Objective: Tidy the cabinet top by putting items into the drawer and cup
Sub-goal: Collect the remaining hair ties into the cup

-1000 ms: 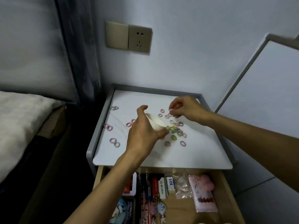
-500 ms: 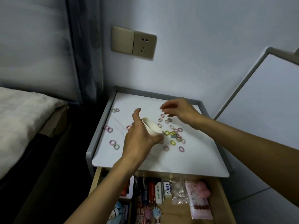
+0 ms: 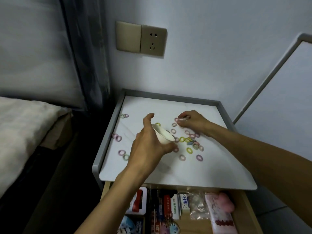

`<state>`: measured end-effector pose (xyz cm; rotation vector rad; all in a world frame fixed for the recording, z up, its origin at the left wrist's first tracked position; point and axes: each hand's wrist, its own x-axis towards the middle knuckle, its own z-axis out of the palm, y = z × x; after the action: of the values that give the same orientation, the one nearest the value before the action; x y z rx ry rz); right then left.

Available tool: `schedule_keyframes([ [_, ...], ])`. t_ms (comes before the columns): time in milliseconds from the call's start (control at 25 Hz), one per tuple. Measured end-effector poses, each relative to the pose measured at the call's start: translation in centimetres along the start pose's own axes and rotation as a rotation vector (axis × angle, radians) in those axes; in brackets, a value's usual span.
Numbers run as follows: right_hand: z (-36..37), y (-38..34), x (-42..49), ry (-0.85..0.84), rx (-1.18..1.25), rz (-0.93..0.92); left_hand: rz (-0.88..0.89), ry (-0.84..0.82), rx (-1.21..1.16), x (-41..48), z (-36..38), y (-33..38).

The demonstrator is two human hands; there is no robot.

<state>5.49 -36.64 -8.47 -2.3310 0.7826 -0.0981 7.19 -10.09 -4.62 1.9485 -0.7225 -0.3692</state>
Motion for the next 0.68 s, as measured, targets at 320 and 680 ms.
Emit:
schedule_keyframes([
  [320, 1.4, -1.0, -2.3, 0.096, -0.164, -0.096, 0.056, -0.044, 0.030, -0.9, 1.1, 0.4],
  [680, 0.9, -3.2, -1.7, -0.036, -0.375, 0.004, 0.041, -0.046, -0.017, -0.7, 1.0, 0.2],
])
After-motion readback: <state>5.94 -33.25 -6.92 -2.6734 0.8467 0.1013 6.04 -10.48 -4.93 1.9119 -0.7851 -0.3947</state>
